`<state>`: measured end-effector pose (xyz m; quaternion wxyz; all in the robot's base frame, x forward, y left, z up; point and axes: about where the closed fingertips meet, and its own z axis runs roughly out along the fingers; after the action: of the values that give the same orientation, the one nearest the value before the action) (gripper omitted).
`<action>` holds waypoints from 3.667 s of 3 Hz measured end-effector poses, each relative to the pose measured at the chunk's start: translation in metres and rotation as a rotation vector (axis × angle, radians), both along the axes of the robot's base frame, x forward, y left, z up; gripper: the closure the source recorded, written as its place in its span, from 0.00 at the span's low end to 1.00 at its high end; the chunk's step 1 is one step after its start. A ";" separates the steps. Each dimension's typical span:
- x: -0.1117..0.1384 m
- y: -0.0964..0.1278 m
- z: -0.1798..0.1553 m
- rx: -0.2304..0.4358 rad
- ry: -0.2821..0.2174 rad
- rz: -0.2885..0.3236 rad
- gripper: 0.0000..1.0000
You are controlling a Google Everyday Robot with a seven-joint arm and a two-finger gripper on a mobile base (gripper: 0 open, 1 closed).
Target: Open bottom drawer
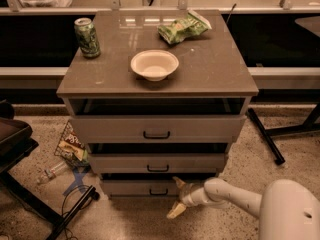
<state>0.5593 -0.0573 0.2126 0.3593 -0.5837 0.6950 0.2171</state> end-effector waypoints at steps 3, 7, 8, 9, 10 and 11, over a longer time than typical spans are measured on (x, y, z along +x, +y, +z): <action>-0.007 -0.019 0.041 0.048 -0.047 -0.007 0.00; 0.017 0.004 0.010 -0.102 -0.053 -0.008 0.00; 0.018 0.010 0.001 -0.111 -0.036 0.008 0.00; 0.017 0.015 -0.007 -0.118 -0.024 0.020 0.16; 0.017 0.021 -0.011 -0.117 -0.021 0.027 0.39; 0.015 0.023 -0.012 -0.115 -0.019 0.030 0.38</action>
Offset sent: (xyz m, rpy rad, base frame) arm -0.0042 -0.0093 0.0300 0.0777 -0.0343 0.0140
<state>0.5748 -0.0346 0.2005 0.3284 -0.6159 0.6941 0.1766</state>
